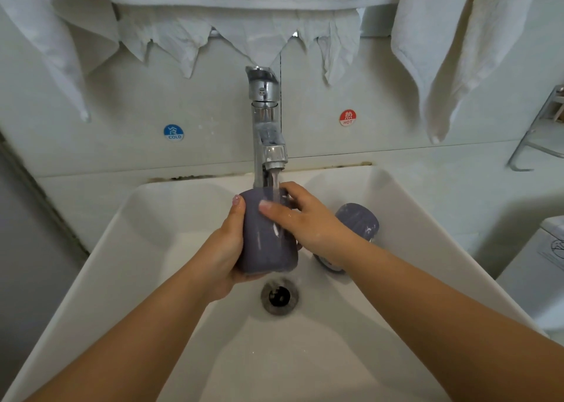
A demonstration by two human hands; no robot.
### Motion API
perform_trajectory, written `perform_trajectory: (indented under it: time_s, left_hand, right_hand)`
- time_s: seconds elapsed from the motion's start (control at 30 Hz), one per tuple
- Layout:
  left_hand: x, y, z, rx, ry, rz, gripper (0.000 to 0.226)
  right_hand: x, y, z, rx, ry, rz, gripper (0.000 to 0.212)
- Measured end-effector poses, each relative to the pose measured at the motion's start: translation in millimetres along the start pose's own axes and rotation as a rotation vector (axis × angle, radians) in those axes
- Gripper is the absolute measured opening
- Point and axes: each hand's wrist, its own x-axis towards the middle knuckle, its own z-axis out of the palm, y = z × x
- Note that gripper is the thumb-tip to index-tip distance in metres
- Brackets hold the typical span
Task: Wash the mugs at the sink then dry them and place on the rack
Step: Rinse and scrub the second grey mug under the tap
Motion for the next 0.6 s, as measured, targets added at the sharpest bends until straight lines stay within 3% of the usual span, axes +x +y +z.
perform_trajectory:
  time_s: [0.1,0.13,0.23,0.3,0.47,0.6]
  left_hand:
    - [-0.5,-0.6,3.0,-0.016,0.015,0.002,0.056]
    - [0.2,-0.1,2.4,-0.026,0.027,-0.004,0.057]
    - [0.6,2.7,-0.1,-0.040,0.046,-0.018,0.060]
    - [0.3,3.2,-0.6,-0.039,0.044,-0.024,0.060]
    - [-0.7,1.7,4.4,-0.052,0.047,0.020,0.055]
    - [-2.0,2.5,4.0,-0.042,0.070,0.014,0.058]
  right_hand:
    - [4.2,-3.5,1.9,-0.014,0.062,0.025,0.007]
    - [4.3,-5.1,2.7,0.016,0.035,0.044,0.015]
    - [2.7,2.5,-1.8,0.078,-0.109,0.102,0.066]
    - [0.8,3.8,-2.3,0.058,-0.137,0.103,0.086]
    - [4.1,-0.2,5.8,-0.005,0.038,0.025,0.058]
    - [0.9,5.0,-1.1,-0.093,-0.121,0.044,0.088]
